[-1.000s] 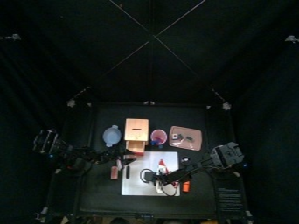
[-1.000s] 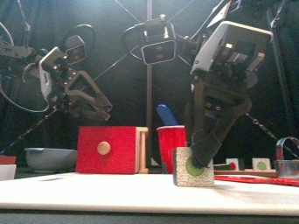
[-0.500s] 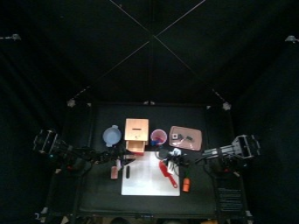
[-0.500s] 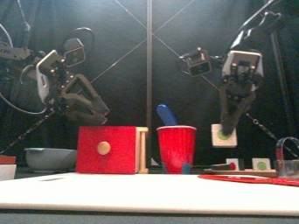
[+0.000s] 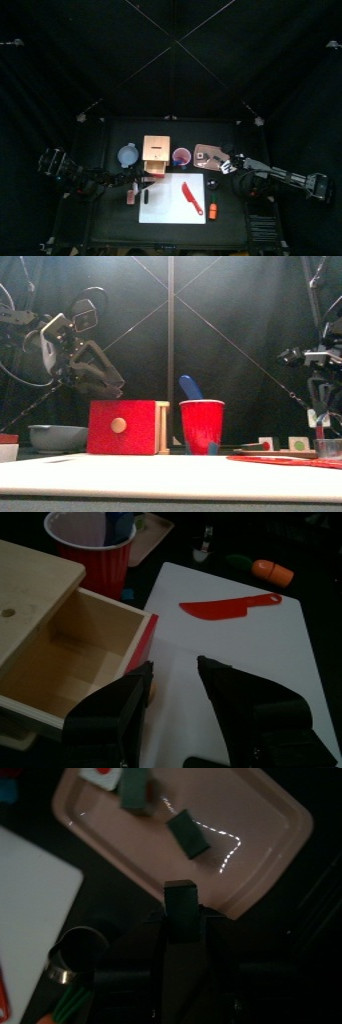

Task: Place sushi on board then cut the sushi with the knife then place the pieces on the plate
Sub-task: Place the 4 sushi pieces on the plate

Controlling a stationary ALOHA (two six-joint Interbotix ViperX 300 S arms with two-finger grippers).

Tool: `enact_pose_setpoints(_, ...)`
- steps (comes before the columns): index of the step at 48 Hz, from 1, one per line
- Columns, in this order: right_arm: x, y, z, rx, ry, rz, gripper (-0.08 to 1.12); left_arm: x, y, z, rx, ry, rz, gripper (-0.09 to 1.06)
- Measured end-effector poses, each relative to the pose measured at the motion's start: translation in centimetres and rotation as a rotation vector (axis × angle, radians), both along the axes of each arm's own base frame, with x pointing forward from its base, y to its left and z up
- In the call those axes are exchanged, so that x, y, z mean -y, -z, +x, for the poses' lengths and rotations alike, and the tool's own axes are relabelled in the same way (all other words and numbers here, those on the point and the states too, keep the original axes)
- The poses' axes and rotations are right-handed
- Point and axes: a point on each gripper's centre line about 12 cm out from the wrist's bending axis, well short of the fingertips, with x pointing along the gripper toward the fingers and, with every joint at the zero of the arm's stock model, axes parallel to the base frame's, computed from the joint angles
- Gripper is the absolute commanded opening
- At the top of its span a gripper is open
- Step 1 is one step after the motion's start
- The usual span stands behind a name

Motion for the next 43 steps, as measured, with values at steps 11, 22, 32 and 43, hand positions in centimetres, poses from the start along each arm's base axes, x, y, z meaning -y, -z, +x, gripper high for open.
enact_pose_setpoints(11, 2.2, 2.0, -0.4, 0.056, 0.097, -0.034, 0.62, -0.4, -0.6, -0.2, 0.02, -0.01, 0.0, 0.8)
enact_pose_setpoints(22, 2.6, 2.5, -0.2, 0.045, 0.074, -0.059, 0.84, -0.4, -1.5, -0.7, 0.052, -0.012, -0.006, 0.8)
enact_pose_setpoints(32, 2.4, 2.5, 0.0, 0.057, 0.079, -0.044, 0.89, -0.4, -1.7, -0.8, 0.06, -0.012, -0.008, 0.8)
enact_pose_setpoints(43, 2.2, -0.9, 3.0, 0.166, -0.049, -0.14, 0.89, -0.5, -1.9, -0.7, 0.067, -0.014, -0.008, 0.8)
